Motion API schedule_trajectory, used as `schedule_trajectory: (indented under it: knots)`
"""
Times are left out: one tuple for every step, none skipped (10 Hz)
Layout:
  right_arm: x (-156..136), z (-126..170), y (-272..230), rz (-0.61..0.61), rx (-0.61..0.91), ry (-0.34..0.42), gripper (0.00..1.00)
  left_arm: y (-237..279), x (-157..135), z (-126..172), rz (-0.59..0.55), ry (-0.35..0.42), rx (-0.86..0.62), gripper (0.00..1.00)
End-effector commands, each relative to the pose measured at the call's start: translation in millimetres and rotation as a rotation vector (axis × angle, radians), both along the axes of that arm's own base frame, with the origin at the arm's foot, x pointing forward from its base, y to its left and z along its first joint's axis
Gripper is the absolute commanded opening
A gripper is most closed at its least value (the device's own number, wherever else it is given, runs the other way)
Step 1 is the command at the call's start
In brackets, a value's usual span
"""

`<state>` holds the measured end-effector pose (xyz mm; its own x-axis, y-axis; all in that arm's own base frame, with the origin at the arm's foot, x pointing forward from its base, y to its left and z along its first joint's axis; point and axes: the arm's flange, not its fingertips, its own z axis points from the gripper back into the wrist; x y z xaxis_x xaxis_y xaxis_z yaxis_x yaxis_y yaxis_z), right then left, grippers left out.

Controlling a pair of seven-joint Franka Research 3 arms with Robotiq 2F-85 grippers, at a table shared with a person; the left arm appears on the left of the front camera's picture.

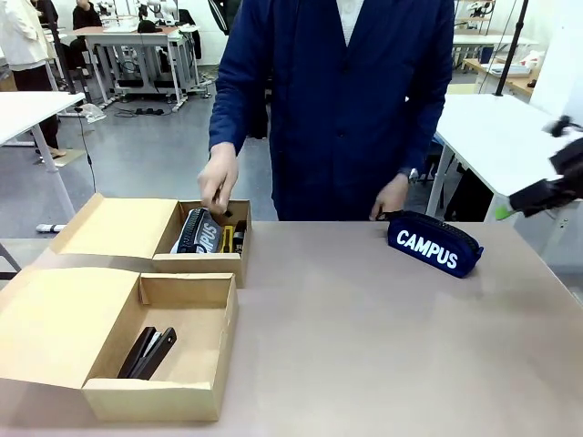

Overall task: Place items inside the box.
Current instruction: Pick up a Pencil pouch or Stapler and place it inside the Mailer Box closest to the robot.

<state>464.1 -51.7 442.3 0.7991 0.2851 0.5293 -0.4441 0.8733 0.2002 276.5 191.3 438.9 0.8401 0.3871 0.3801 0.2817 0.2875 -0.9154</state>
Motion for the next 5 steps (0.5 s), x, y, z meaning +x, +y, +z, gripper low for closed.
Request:
schedule_trajectory:
  knots:
    - [38.8,-9.1,10.4,0.021,-0.152,-0.001,1.00,-0.6,0.1,1.6,0.002,-0.031,-0.011,1.00]
    - [55.2,-16.8,24.6,0.073,-0.193,-0.014,1.00,-0.6,0.1,1.6,0.002,-0.031,-0.011,1.00]
    - [69.2,-25.0,37.2,0.140,-0.215,-0.025,1.00,-0.6,0.1,1.6,0.002,-0.031,-0.011,1.00]
    - [86.7,-36.5,48.7,0.180,-0.248,0.007,1.00,-0.6,0.1,1.6,0.002,-0.031,-0.011,1.00]
    - [99.3,-45.2,56.6,0.198,-0.252,0.019,1.00,-0.6,0.1,1.6,0.002,-0.031,-0.011,1.00]
